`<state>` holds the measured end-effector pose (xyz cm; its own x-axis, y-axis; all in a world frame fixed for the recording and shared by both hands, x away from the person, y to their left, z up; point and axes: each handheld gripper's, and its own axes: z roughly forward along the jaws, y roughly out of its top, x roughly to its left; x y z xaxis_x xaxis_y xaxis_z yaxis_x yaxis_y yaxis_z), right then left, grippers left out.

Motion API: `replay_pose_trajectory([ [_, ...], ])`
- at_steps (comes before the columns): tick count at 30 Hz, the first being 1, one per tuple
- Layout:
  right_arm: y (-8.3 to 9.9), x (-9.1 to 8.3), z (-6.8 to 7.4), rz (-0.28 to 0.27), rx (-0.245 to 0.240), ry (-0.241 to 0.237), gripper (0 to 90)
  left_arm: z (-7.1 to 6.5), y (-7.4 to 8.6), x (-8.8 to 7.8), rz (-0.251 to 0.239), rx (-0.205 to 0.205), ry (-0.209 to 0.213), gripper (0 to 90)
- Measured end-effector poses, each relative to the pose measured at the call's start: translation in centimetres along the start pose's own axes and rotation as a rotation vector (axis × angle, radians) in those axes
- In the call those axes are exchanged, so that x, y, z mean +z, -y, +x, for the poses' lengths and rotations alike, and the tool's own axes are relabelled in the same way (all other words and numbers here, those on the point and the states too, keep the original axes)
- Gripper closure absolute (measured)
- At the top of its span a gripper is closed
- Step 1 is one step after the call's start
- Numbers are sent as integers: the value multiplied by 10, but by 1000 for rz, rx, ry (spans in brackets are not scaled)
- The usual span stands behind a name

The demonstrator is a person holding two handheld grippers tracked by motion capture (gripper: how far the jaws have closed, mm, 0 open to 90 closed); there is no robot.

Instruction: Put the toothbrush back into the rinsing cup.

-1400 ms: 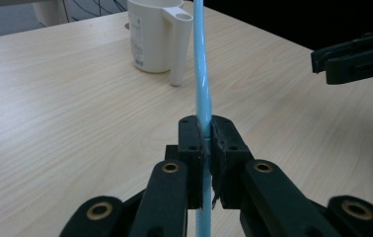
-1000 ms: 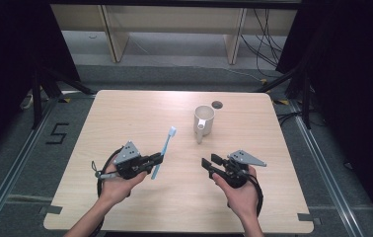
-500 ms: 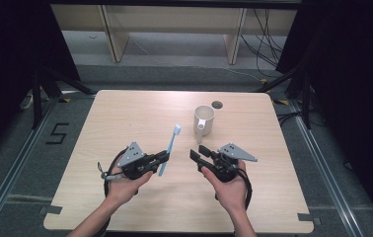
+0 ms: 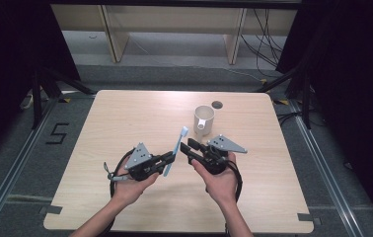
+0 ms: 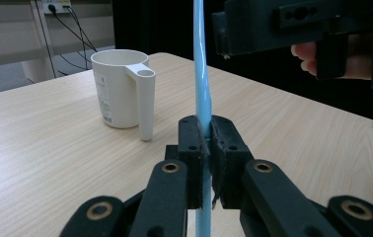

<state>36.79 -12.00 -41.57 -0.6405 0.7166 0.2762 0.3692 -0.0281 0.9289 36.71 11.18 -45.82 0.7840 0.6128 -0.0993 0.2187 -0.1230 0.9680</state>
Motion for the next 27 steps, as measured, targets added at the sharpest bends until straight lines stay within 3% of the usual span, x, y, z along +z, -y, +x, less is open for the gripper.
replay_pose_trajectory([
  [3, -1, 1, -1, 3, -6, 11, 629, 0, 0, 2, -17, 0, 6, 834],
  [8, -2, 3, 3, 7, 43, -10, 620, -1, -1, 1, -4, 7, -10, 834],
  [10, -2, 4, 1, 7, 21, -15, 619, -1, -1, 1, -4, 6, -9, 834],
  [16, -4, 8, 4, -2, 36, -20, 622, -3, -1, 1, -9, 7, -8, 834],
  [20, -3, 10, 4, 23, 37, -24, 655, -4, -2, 2, -9, 13, -7, 834],
  [27, -3, 11, 3, 7, 36, -30, 738, -6, -3, 4, -14, 14, -3, 834],
])
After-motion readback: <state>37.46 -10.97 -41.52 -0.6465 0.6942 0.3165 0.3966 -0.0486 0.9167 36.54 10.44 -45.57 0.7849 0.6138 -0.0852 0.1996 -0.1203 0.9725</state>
